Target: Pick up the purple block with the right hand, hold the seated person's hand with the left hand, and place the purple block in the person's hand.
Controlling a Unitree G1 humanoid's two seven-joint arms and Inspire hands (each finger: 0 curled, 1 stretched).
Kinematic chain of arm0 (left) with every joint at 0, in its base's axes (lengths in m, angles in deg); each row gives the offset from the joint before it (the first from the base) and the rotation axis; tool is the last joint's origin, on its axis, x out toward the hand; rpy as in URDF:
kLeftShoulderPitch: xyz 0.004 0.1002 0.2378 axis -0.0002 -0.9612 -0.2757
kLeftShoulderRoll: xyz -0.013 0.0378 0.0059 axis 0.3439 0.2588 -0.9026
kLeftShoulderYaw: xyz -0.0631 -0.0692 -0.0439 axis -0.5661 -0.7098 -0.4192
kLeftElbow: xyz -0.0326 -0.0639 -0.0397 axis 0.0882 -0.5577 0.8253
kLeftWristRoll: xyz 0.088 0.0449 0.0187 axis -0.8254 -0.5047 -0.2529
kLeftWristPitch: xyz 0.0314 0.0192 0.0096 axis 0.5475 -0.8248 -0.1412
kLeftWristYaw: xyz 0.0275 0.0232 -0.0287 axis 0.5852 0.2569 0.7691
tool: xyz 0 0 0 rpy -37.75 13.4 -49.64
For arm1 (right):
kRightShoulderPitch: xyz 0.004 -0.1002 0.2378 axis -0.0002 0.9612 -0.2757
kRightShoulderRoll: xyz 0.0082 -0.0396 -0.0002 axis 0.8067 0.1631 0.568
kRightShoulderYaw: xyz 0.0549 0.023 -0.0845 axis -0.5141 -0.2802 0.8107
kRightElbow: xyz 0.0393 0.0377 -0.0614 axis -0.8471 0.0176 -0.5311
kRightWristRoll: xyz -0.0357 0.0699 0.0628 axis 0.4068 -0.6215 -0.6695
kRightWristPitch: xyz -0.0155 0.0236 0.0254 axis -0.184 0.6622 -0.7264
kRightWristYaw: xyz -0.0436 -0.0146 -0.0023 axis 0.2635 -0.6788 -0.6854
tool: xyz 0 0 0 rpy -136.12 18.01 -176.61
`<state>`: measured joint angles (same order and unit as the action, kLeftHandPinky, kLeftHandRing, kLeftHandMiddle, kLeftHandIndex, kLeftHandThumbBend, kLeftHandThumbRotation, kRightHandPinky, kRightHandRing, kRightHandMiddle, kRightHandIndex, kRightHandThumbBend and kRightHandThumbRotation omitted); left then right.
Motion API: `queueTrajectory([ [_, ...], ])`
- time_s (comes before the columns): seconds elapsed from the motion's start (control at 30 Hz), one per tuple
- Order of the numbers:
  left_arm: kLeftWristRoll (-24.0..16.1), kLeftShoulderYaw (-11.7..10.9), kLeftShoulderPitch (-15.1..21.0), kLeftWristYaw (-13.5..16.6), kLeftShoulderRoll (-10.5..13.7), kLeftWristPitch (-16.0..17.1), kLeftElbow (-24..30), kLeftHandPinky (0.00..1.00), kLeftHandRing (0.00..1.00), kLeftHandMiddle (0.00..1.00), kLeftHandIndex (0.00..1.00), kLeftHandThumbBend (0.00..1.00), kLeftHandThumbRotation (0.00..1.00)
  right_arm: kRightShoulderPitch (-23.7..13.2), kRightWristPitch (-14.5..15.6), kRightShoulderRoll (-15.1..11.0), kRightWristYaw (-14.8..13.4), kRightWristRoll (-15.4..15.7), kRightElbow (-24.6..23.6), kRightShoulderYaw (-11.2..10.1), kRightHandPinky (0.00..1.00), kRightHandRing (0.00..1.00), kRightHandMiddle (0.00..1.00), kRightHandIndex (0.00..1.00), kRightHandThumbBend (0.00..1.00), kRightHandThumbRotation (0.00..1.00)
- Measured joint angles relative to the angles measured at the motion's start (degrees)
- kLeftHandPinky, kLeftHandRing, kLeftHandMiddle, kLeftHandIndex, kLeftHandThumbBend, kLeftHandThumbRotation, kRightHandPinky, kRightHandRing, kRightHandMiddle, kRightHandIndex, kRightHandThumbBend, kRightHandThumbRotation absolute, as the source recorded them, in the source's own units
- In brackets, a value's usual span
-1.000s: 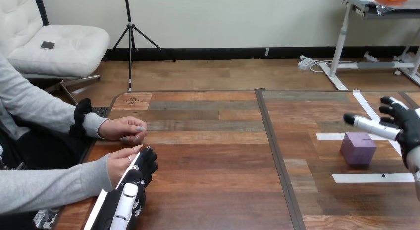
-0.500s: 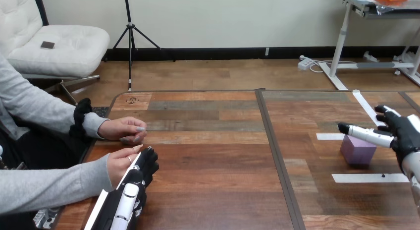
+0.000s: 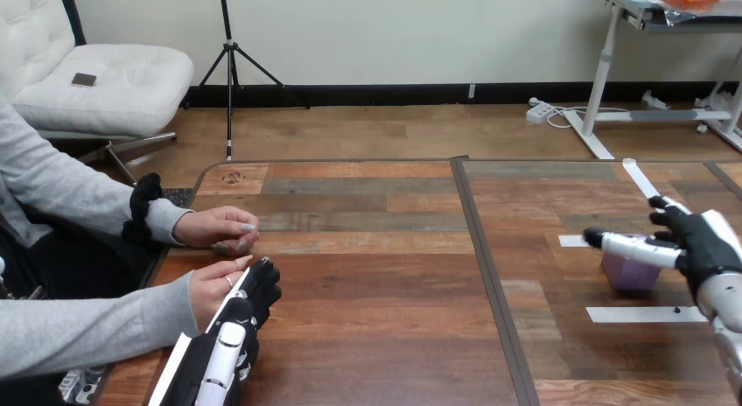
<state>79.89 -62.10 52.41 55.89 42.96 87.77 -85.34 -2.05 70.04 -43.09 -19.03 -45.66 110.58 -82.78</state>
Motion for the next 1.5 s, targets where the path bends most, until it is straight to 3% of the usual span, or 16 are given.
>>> queueTrajectory([
  [0.3, 0.0, 0.0, 0.0, -0.1, 0.0, -0.1, 0.0, 1.00, 0.96, 0.95, 0.94, 0.48, 1.00, 0.0, 0.0, 0.4, -0.5, 2.4, 0.0, 1.9, 0.76, 0.91, 0.92, 0.93, 1.00, 0.23],
  [0.67, -0.1, 0.0, 0.2, -0.2, 0.1, 0.0, -0.4, 1.00, 0.95, 0.95, 0.94, 0.48, 1.00, 0.0, -0.3, 0.5, -0.8, 3.0, 0.0, 2.9, 0.81, 0.90, 0.91, 0.91, 1.00, 0.12],
  [1.03, -0.2, 0.0, 0.5, -0.2, 0.1, 0.0, -1.2, 1.00, 0.96, 0.94, 0.93, 0.48, 1.00, 0.0, -0.3, 0.5, -0.8, 2.9, 0.1, 2.9, 0.77, 0.86, 0.88, 0.87, 1.00, 0.02],
  [1.5, -0.5, 0.0, 0.8, -0.1, 0.1, 0.2, -1.5, 1.00, 0.96, 0.94, 0.92, 0.54, 1.00, 0.0, 0.7, 0.6, -1.7, 4.4, 0.3, 4.0, 0.73, 0.80, 0.84, 0.84, 1.00, 0.00],
])
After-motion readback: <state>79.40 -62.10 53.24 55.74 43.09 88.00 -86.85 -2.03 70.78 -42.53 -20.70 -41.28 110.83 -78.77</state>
